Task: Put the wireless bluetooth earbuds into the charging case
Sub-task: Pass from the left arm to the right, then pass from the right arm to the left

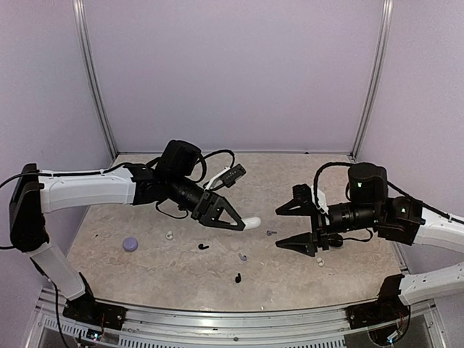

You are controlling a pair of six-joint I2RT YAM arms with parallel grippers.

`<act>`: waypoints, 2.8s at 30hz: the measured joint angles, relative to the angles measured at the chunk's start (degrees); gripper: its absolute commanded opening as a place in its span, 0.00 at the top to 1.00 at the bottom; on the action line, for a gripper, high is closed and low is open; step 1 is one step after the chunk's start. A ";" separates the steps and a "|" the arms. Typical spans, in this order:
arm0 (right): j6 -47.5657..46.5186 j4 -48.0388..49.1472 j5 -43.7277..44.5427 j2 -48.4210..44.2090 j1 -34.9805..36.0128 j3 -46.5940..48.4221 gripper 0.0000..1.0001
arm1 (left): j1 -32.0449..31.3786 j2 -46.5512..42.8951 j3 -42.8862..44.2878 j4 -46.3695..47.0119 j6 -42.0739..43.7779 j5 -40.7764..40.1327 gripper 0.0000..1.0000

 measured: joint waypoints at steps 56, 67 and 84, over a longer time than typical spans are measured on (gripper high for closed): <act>-11.17 -7.96 14.45 10.29 11.37 10.23 0.92 | -4.26 7.50 5.29 1.68 -7.41 7.87 0.28; -0.81 -0.96 14.23 5.86 9.49 9.22 0.96 | 3.13 -4.79 -3.13 13.16 -9.44 -1.07 0.18; 14.60 17.73 6.93 3.74 4.57 8.79 0.97 | -2.16 -22.05 -20.31 40.68 -6.93 -24.00 0.20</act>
